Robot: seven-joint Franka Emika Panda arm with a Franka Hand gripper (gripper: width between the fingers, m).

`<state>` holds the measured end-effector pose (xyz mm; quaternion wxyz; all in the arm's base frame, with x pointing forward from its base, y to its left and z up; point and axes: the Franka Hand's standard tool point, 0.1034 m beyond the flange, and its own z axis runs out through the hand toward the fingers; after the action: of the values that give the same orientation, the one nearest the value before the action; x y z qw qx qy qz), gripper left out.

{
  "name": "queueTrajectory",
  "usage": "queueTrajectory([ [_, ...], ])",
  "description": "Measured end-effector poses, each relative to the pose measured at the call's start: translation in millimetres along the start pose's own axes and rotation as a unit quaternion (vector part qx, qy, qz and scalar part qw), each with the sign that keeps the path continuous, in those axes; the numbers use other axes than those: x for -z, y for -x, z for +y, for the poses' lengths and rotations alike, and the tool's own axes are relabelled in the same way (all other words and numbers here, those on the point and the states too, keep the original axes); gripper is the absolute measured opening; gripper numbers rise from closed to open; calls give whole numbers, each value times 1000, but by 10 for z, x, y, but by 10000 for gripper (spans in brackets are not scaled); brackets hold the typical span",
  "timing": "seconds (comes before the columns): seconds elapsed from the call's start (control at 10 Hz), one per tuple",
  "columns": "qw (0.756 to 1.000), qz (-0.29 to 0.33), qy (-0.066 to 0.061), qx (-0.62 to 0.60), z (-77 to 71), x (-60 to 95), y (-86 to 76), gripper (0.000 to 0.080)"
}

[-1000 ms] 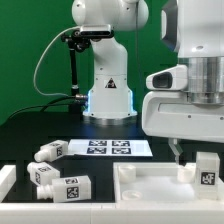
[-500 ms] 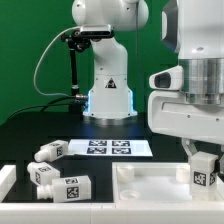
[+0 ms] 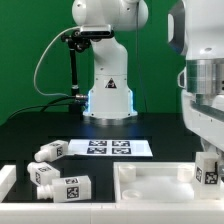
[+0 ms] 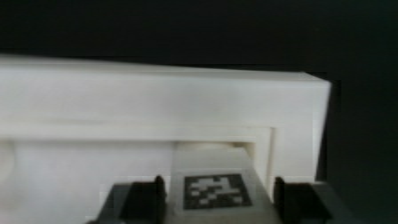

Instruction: Assemble one leg

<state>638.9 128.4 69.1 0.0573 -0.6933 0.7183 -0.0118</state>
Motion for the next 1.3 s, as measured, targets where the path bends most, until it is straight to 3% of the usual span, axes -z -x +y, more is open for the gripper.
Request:
queueTrajectory([
  [0.1,998,-1,-12,-54,-20,0,11,287],
  [0.2,995,-4,-17,-97,-29,1,3,287],
  [0.4,991,-4,-19,-132,-38,0,-3,287],
  [0.5,991,-4,-19,-130,-36,-3,0,352],
  [0.6,995,-3,-20,-97,-36,-5,-6,352],
  [0.7,999,1,-28,-17,-42,-8,-45,553],
  [0.8,998,4,-35,57,-49,5,-63,622],
  [0.9,987,11,-44,151,-65,35,-64,622],
  [1.3,961,16,-42,272,-40,32,-59,649],
])
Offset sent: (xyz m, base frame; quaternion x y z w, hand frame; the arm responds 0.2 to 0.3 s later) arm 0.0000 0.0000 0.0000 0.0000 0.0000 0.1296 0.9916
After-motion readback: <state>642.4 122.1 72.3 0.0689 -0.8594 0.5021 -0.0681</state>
